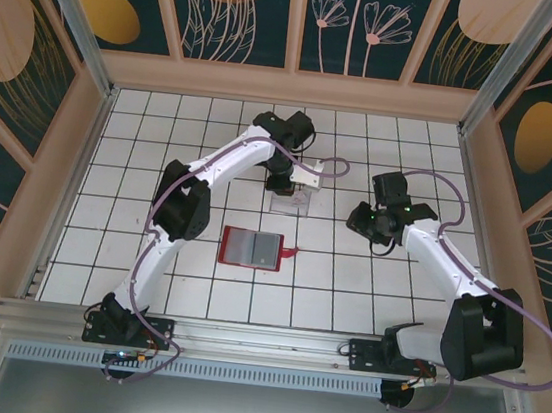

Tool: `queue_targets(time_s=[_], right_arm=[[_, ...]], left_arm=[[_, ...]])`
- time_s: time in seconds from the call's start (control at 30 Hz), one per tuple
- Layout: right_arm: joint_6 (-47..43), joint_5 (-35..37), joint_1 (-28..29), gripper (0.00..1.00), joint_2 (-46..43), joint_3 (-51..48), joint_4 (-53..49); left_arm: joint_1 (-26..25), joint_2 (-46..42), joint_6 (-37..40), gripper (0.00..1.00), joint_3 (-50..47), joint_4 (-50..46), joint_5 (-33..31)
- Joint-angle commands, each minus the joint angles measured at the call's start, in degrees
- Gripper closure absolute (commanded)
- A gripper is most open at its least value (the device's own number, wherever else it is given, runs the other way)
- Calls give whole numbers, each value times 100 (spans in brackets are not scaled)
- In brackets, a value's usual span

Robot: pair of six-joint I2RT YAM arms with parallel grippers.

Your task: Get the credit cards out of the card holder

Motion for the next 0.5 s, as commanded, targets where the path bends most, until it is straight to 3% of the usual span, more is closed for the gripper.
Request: queue_targets(time_s=[0.0,0.27,0.47], right_arm=[[-75,-59,-37,65,-67,-63,11],[-75,-107,-29,66,-56,-101,45],[-27,-142,-16,66,-93,-107,61]], left_arm=[[-34,74,-47,100,191,-314,-170],[-194,313,-73,100,98,-411,-391],[-208,337,-519,71,708,-204,-167]])
